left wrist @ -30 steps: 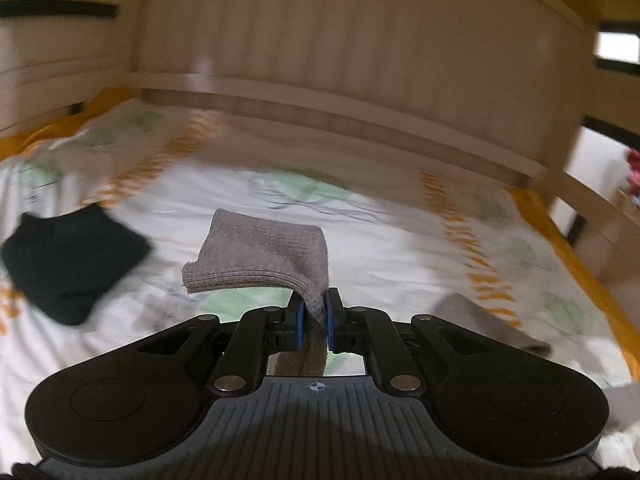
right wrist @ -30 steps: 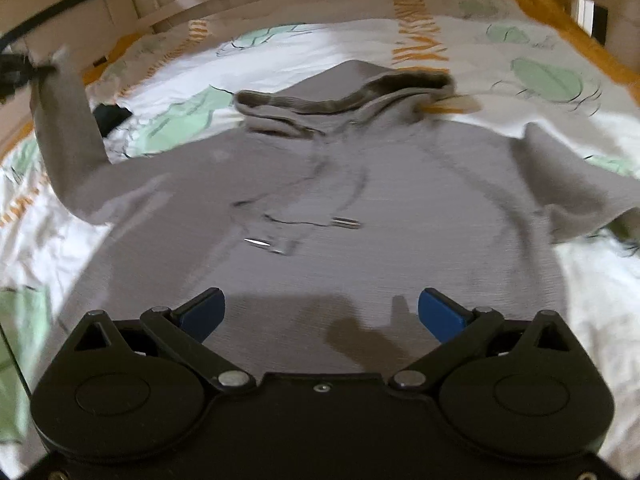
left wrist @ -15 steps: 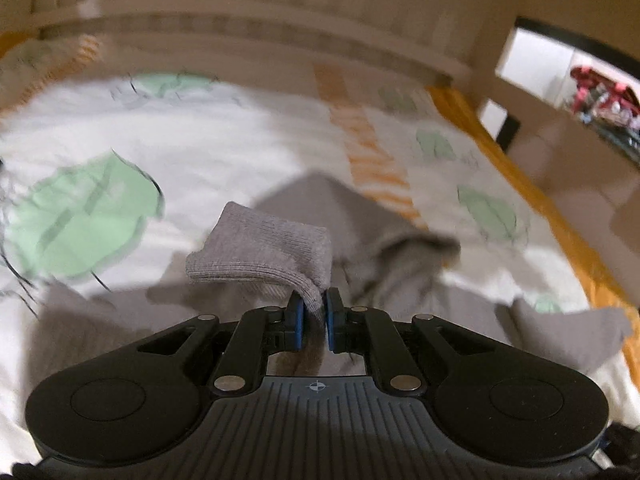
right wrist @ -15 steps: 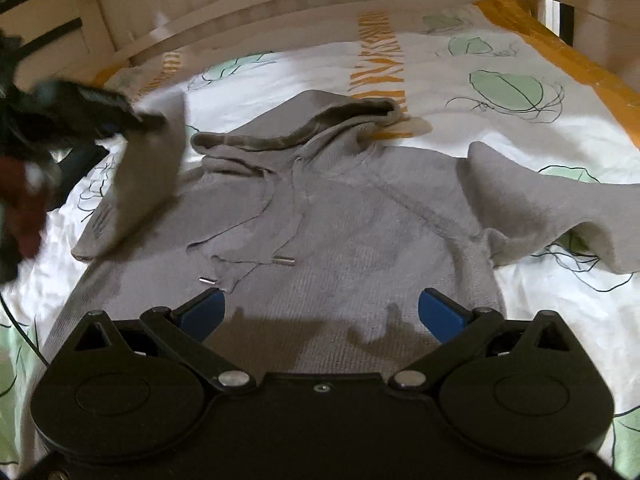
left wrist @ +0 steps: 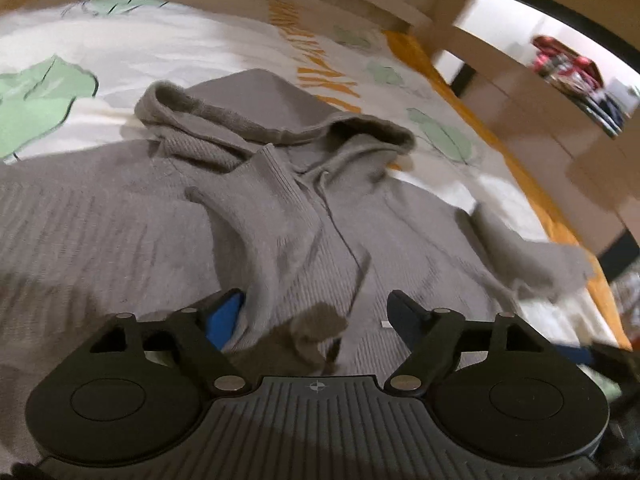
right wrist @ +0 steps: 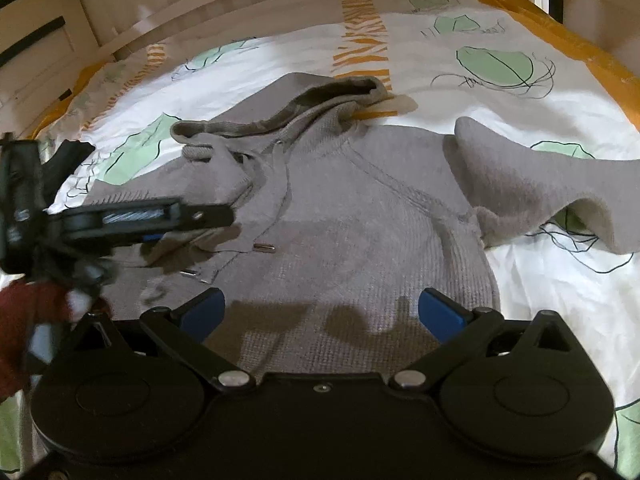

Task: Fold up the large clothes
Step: 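Lay the sleeve across the sweater body and open the left gripper, then grasp the other sleeve cuff with the right gripper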

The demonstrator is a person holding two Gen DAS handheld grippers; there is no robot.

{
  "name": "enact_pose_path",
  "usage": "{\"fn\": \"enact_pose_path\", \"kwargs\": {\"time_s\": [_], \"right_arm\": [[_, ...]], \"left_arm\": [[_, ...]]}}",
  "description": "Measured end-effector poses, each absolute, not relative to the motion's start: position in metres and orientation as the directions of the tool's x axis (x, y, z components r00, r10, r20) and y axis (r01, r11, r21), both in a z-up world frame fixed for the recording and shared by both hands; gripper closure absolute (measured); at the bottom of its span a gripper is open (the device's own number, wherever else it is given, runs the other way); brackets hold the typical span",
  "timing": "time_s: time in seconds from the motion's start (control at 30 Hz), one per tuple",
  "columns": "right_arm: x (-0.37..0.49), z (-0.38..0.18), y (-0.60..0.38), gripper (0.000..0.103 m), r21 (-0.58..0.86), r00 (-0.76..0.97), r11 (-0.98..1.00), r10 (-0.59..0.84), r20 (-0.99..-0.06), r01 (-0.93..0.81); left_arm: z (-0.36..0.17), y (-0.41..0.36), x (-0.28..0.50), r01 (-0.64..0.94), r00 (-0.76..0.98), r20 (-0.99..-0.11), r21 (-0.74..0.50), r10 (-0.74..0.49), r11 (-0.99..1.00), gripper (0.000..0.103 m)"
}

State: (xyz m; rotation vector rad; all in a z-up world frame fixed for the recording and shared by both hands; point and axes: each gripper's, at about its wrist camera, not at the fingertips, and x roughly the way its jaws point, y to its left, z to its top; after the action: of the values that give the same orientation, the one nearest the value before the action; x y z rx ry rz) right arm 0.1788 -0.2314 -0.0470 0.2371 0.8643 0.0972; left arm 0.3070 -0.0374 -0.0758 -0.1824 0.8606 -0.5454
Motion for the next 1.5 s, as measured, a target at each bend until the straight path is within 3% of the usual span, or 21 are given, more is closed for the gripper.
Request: {"fn": "enact_pose_path", "kwargs": {"time_s": [0.13,0.3,0.37,0.5,0.73,0.87,0.93,0.97,1.07,1.13,1.17,1.2,1.23,1.5], "right_arm": [[0.178,-0.050,-0.231,0.001,0.251,0.658,0.968,0.184,-0.730,0.008],[0.175,-0.054,-0.225,0.001,0.241,0.687,0.970,0.187,-0.702,-0.019],[0.174,-0.056,-0.221,0.001,0.228,0.697,0.973,0.186,-0.692,-0.033],[0.173,-0.060,-0.208,0.001,0.166,0.717,0.985,0.151,-0.680,-0.050],[0.191,-0.043,-0.171,0.001,0.089,0.743,0.992,0.122,-0.658,-0.085],[0.220,-0.031,-0.131,0.002,-0.029,0.773,0.991,0.081,-0.629,-0.128],[0.238,-0.031,-0.112,0.009,-0.071,0.781,0.987,0.068,-0.621,-0.142],[0.246,-0.032,-0.104,0.018,-0.083,0.782,0.985,0.066,-0.619,-0.149],[0.270,-0.042,-0.082,0.024,-0.102,0.758,0.980,0.066,-0.649,-0.172],[0.283,-0.053,-0.071,0.033,-0.135,0.729,0.975,0.036,-0.684,-0.175],[0.290,-0.059,-0.068,0.052,-0.149,0.710,0.972,0.024,-0.704,-0.180],[0.292,-0.062,-0.068,0.094,-0.147,0.702,0.971,0.028,-0.711,-0.188],[0.291,-0.061,-0.070,0.090,-0.131,0.706,0.974,0.041,-0.707,-0.188],[0.249,-0.028,-0.140,0.092,-0.032,0.789,0.998,0.022,-0.614,-0.052]], "left_arm": [[-0.061,-0.008,0.284,0.429,0.554,-0.670,-0.278,-0.493,0.859,0.024],[-0.068,0.036,0.276,0.408,0.570,-0.744,-0.112,-0.349,0.906,0.024],[-0.076,0.063,0.278,0.346,0.573,-0.755,-0.128,-0.317,0.929,0.025],[-0.086,0.100,0.283,0.272,0.597,-0.714,-0.249,-0.366,0.929,0.025],[-0.090,0.095,0.298,0.204,0.615,-0.729,-0.220,-0.300,0.954,0.024],[-0.093,0.110,0.304,0.140,0.615,-0.721,-0.301,-0.321,0.943,0.024],[-0.093,0.112,0.305,0.129,0.615,-0.722,-0.305,-0.318,0.944,0.024],[-0.094,0.112,0.305,0.124,0.616,-0.721,-0.309,-0.318,0.943,0.024],[-0.094,0.109,0.305,0.121,0.617,-0.726,-0.295,-0.305,0.948,0.024],[-0.094,0.108,0.304,0.125,0.617,-0.728,-0.285,-0.299,0.950,0.024],[-0.094,0.108,0.304,0.126,0.617,-0.728,-0.285,-0.300,0.950,0.023],[-0.094,0.108,0.304,0.126,0.617,-0.727,-0.287,-0.302,0.950,0.023],[-0.094,0.109,0.304,0.126,0.617,-0.726,-0.289,-0.303,0.949,0.023],[-0.095,0.106,0.302,0.130,0.626,-0.725,-0.266,-0.288,0.955,0.023]]}}
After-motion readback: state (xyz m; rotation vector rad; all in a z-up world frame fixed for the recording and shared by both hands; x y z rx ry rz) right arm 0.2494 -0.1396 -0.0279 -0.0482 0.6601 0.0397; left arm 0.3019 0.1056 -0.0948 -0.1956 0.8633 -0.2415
